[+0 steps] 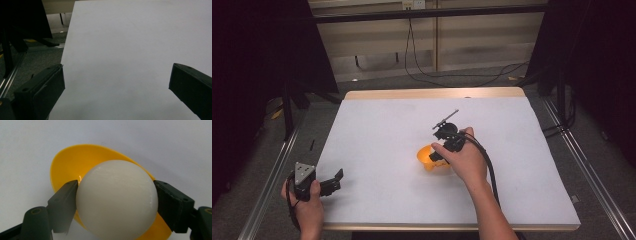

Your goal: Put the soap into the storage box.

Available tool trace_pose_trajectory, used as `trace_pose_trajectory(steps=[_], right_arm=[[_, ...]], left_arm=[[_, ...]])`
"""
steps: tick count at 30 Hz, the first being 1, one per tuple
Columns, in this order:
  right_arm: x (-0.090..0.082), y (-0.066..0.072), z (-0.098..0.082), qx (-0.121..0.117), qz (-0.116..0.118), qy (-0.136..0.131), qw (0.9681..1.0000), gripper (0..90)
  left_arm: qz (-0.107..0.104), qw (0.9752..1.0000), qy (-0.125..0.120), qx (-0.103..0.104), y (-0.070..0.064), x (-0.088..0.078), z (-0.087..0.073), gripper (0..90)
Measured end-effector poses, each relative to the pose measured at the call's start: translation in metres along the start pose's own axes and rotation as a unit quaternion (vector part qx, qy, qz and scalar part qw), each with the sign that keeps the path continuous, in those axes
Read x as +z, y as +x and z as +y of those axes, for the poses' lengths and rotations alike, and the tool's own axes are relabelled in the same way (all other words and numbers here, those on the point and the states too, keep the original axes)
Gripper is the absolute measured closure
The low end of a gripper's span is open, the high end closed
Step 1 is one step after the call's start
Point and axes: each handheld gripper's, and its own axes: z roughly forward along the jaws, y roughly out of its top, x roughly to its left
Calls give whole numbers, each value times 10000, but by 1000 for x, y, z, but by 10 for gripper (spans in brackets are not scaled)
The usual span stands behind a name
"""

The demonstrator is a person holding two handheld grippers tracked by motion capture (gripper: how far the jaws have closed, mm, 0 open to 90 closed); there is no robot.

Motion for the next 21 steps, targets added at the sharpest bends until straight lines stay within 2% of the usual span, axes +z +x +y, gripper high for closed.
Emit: trace_pose_trajectory(steps=[3, 7, 15, 21], right_arm=[[0, 1, 0, -12, 40, 5, 10000, 228], [-7, 0, 0, 34, 72, -166, 9998, 253], [-18, -2, -4, 40, -69, -326, 9994, 225], [-28, -6, -9, 65, -209, -502, 9985, 165]], left_arm=[[-3, 10000, -5, -3, 0, 0, 0, 0], [8, 10000, -8, 3, 0, 0, 0, 0], [12, 10000, 1, 14, 0, 0, 0, 0], [17, 10000, -2, 16, 0, 0, 0, 0]])
